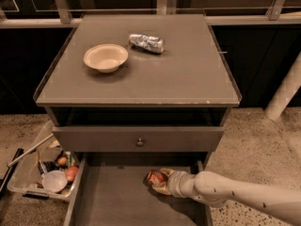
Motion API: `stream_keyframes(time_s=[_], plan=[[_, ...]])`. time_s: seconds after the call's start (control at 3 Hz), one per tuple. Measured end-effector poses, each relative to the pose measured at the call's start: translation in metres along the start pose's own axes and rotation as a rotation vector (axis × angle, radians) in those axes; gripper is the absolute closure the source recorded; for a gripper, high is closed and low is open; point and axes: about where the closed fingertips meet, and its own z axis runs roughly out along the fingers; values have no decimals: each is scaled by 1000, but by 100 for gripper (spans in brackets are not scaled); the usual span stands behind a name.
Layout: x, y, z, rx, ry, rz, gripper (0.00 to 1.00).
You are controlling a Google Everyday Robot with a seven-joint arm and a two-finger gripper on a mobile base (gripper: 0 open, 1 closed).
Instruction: Place coke can into middle drawer
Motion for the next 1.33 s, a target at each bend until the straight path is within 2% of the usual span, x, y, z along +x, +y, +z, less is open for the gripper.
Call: stream_keyframes(time_s=[0.67,1.0,1.33], plan=[[0,0,0,0,0,0,11],[0,0,0,0,0,0,0],[0,0,0,0,0,0,0]])
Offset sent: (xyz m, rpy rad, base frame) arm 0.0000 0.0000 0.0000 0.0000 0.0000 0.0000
